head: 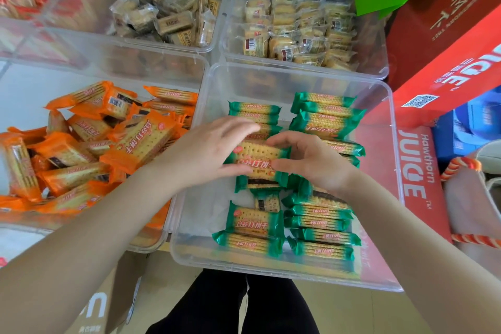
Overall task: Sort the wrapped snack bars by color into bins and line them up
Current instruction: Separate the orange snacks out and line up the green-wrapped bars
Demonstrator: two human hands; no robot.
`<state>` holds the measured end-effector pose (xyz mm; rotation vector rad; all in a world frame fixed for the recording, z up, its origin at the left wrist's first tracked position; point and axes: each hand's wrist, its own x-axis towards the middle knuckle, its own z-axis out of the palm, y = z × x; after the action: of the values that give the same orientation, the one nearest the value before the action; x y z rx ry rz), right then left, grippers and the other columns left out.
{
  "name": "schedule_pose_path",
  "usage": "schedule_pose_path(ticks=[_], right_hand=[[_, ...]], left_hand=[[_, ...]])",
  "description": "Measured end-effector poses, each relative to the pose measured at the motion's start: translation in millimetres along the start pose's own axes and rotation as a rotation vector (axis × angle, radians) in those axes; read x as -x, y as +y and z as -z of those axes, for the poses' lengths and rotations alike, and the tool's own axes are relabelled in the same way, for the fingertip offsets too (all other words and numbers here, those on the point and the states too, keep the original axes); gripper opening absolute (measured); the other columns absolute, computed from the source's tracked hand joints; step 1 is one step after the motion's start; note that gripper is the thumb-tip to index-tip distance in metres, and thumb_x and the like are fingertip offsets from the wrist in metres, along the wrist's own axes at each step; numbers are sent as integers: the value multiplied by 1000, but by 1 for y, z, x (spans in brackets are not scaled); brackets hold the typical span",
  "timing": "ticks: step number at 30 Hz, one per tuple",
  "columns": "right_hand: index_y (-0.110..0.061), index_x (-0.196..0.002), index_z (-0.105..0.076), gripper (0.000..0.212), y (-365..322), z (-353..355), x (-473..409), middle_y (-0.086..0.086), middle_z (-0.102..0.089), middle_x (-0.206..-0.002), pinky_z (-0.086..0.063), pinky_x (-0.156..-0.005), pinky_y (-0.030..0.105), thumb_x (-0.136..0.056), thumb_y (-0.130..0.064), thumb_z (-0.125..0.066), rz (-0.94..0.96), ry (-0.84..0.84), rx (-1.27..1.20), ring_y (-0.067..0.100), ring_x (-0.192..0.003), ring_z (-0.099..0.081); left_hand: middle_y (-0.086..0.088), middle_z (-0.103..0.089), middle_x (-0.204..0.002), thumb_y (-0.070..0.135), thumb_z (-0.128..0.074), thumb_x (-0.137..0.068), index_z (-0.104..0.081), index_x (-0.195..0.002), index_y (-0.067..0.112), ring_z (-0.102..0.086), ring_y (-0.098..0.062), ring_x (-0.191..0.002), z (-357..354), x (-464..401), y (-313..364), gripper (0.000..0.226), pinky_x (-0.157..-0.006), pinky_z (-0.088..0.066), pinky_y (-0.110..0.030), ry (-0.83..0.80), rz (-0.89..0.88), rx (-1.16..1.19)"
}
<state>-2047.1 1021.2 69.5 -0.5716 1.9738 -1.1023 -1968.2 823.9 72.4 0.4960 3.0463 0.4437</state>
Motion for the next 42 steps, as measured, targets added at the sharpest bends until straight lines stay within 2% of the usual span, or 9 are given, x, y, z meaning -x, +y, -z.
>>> schedule_pose_path(ticks=[3,6,8,12,18,21,28,36,42], right_hand=[[-28,-111,-56,31,-5,-4,0,-17,-57,-101,-48,-75,18,-85,-16,-67,163,37,236,10,-78,-57],[-14,-119,-56,41,-1,-15,-4,-2,-62,-107,-50,-73,23,-82,-25,-70,184,202,531,14,-82,-58],[-10,-95,-64,38,9,-25,-5,5,-65,-84,-49,-58,27,-68,-29,-82,168,347,900,22,-71,-60],[-14,-44,-54,33,21,-46,-3,-1,-50,-42,-40,-51,21,-32,-1,-82,253,234,1330,20,-45,-50],[-8,-114,-55,24,30,-54,-13,9,-60,-112,-39,-85,33,-91,-9,-49,127,-45,1390,28,-100,-56],[-3,-121,-49,29,36,-68,-10,15,-54,-119,-36,-92,38,-94,-11,-41,61,-23,1466,32,-106,-51],[-8,-120,-43,37,38,-72,-16,14,-52,-120,-35,-89,35,-96,-36,-44,36,85,1317,29,-105,-51],[-2,-126,-46,35,29,-82,-13,17,-49,-125,-35,-94,37,-92,-11,-45,24,8,1306,32,-111,-49],[-1,-126,-45,36,24,-87,3,16,-52,-126,-43,-88,37,-90,-2,-44,54,-107,1184,32,-108,-55]], left_hand=[[-1,-53,-131,45,-54,-87,-40,-138,19,-51,-16,-113,4,-5,-1,59,-87,-37,-20,-201,105,22],[-3,-64,-105,39,-58,-87,-54,-119,16,-60,-23,-90,6,-5,-4,40,-73,-44,-30,-159,92,-161],[-7,-66,-83,28,-72,-77,-61,-96,9,-63,-29,-73,-2,-4,-6,29,-69,-48,-36,-86,55,-290],[-4,-61,-60,13,-82,-61,-57,-78,9,-60,-26,-53,-19,-6,-3,31,-61,-46,-33,-130,102,-432],[-4,-63,-97,22,-46,-94,-43,-109,13,-63,-26,-86,-27,-29,4,18,-78,-42,-35,-315,188,-496],[-4,-56,-93,16,-47,-89,-43,-95,15,-59,-27,-88,-25,-35,3,7,-60,-36,-32,-331,204,-418],[-8,-52,-105,14,-59,-87,-60,-106,9,-56,-26,-98,-24,-42,2,21,-61,-41,-33,-363,226,-516],[-17,-50,-120,1,-57,-84,-52,-118,-1,-64,-31,-91,-36,-55,-2,34,-57,-41,-34,-457,257,-599],[-7,-60,-100,37,-56,-90,-56,-108,8,-64,-25,-86,-39,-56,-2,34,-56,-40,-31,-510,234,-585]])
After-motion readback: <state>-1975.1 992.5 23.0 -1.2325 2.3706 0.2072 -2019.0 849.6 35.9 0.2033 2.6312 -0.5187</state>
